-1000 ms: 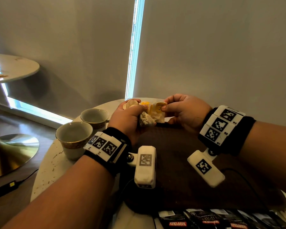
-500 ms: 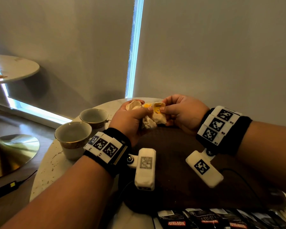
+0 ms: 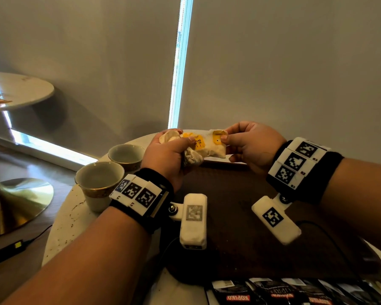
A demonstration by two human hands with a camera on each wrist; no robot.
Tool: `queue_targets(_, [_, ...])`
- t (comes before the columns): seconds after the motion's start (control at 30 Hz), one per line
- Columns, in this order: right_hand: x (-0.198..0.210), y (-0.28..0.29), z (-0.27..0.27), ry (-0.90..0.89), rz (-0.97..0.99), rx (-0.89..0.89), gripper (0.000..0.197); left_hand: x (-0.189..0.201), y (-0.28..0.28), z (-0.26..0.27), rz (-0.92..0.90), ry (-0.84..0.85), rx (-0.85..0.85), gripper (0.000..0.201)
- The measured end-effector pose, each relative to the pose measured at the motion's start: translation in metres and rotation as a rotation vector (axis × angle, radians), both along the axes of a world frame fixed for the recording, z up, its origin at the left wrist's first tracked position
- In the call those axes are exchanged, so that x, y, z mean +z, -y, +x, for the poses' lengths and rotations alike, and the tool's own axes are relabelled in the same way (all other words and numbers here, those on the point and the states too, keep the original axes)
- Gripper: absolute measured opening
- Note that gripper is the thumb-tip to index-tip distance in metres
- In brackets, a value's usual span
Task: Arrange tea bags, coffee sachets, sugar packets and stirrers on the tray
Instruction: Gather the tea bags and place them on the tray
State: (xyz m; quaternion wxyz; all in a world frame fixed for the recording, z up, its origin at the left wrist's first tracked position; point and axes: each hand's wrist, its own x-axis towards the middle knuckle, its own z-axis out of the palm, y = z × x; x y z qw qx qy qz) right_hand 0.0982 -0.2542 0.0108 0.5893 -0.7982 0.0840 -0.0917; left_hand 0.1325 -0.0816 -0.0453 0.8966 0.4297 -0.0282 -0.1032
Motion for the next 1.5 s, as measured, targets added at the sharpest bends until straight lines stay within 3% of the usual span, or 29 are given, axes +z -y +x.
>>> queue_targets(0.2, [-0.005,0.016,0.011,-0.099,-0.123,-0.116,0.018,0.011,-0.017,0.007,-0.118,0.077,0.108,0.048])
queue_targets(0.37, [-0.031,0.004,0.021,-0.319,-0.346,0.027,0.026,0.014,-0.027,0.010,-0.174,0.071,0.127,0.048])
queue_targets(0.57, [-0.045,-0.022,0.031,-0.478,-0.275,0.142,0.026,0.013,-0.025,0.007,-0.155,0.073,0.145,0.046])
queue_targets(0.7, [-0.048,-0.024,0.043,-0.418,-0.273,0.070,0.022,0.013,-0.025,0.005,-0.140,0.055,0.138,0.044])
queue_targets(0.9, [-0.049,-0.005,0.041,-0.371,-0.780,0.047,0.028,0.012,-0.023,0.005,-0.113,0.058,0.139,0.042])
queue_targets(1.0, [-0.051,-0.005,0.035,-0.308,-0.899,0.142,0.049,0.012,-0.022,0.005,-0.106,0.060,0.140,0.041])
queue_targets(1.07, [-0.050,-0.011,0.032,-0.284,-0.945,0.216,0.044,0.011,-0.022,0.005,-0.105,0.064,0.139,0.042])
queue_targets(1.2, [-0.051,-0.021,0.027,-0.402,-1.101,0.286,0.031,0.010,-0.021,0.005,-0.106,0.056,0.140,0.041])
queue_targets(1.5, [-0.051,-0.041,0.032,-0.479,-1.236,0.431,0.045,0.008,-0.023,0.007,-0.104,0.055,0.145,0.035])
